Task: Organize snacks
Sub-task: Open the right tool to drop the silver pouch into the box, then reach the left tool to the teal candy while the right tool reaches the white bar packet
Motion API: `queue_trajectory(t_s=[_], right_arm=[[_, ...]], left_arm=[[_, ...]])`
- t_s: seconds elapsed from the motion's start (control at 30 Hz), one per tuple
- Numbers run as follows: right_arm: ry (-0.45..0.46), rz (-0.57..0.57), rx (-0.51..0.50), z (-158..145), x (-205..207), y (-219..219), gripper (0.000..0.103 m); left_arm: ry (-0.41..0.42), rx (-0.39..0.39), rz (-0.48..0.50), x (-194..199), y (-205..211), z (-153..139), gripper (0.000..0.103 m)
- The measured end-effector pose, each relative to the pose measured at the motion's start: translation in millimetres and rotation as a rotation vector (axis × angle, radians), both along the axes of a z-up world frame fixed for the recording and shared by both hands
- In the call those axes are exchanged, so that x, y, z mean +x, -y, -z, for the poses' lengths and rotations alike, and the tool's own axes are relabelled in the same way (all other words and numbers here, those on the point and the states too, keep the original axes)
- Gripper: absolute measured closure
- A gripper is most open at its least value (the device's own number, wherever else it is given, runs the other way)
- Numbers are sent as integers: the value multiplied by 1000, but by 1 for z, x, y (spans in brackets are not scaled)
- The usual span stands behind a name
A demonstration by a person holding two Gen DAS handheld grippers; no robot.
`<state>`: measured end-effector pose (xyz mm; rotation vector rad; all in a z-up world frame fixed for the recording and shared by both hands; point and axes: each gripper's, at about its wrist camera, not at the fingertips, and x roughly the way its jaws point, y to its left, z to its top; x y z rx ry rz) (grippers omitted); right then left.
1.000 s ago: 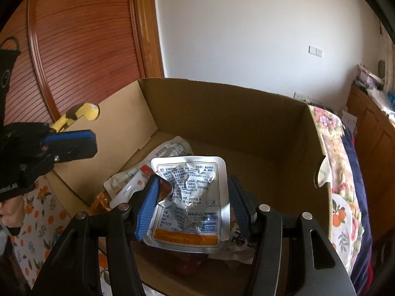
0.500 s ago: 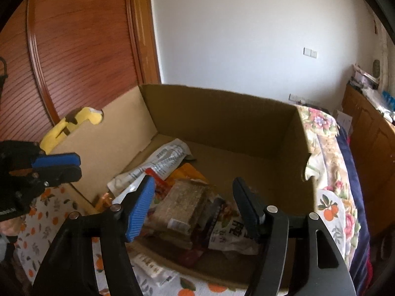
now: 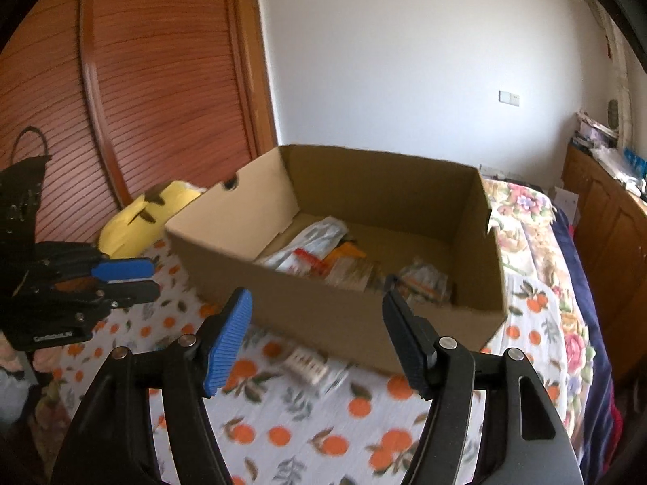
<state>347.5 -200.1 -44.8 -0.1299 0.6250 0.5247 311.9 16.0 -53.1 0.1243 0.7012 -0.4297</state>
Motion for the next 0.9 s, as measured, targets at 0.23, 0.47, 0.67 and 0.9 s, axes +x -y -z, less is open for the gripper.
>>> queue_trajectory(t_s=[0.23,0.47,0.67,0.9], right_arm=[[-16,-37,-41,28,-26,-11,30],[-88,-72,-76,57,-14,-19,31],[-134,-94,-104,77,8,-20,31],[-151,-141,-150,91,22,-31,31]], left_arm=[[-86,51,27,-13,5,45,67],[-146,72,20,-11,4,73,67],[-164,59,-3,-6,-4,84,67],[-163,53,-11,-2,-6,90,67]])
